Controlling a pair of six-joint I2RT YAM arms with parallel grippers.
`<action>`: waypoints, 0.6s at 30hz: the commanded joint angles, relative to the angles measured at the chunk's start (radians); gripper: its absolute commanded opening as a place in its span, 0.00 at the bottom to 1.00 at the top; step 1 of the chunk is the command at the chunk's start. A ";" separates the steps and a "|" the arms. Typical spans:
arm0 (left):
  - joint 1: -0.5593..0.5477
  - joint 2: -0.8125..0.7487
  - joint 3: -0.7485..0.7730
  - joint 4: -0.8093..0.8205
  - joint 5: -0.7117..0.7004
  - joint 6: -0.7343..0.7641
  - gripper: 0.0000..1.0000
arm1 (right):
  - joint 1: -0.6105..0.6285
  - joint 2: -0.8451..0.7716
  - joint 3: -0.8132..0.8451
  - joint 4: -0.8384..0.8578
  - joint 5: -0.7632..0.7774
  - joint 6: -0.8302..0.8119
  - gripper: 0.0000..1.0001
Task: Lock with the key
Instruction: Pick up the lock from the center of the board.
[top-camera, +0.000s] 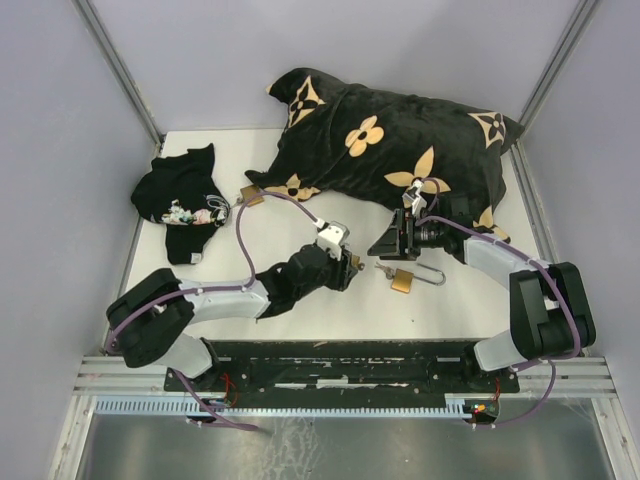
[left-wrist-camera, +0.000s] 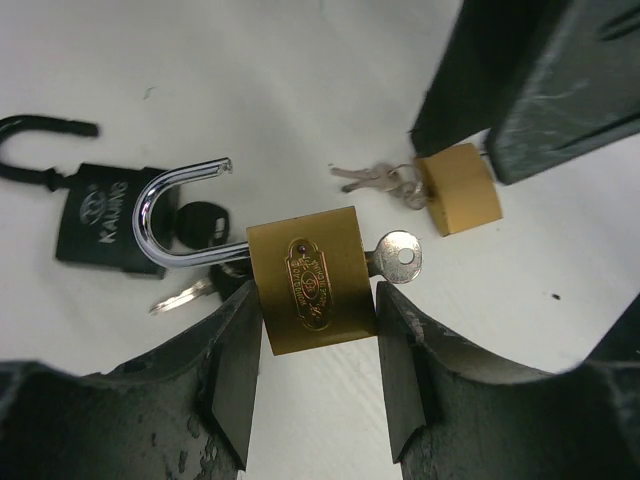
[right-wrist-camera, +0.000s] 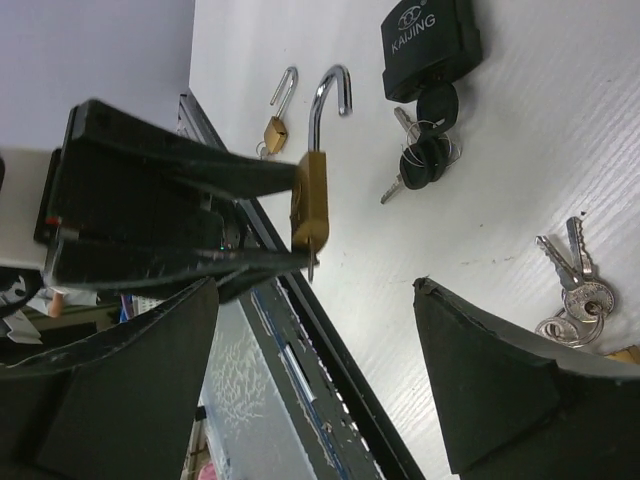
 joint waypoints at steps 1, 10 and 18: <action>-0.059 0.038 0.078 0.186 -0.062 0.086 0.22 | 0.009 -0.009 0.016 0.041 0.027 0.034 0.85; -0.134 0.100 0.149 0.199 -0.123 0.104 0.22 | 0.033 -0.004 0.015 0.037 0.040 0.037 0.70; -0.155 0.110 0.181 0.195 -0.123 0.111 0.22 | 0.065 0.016 0.035 -0.004 0.037 0.014 0.59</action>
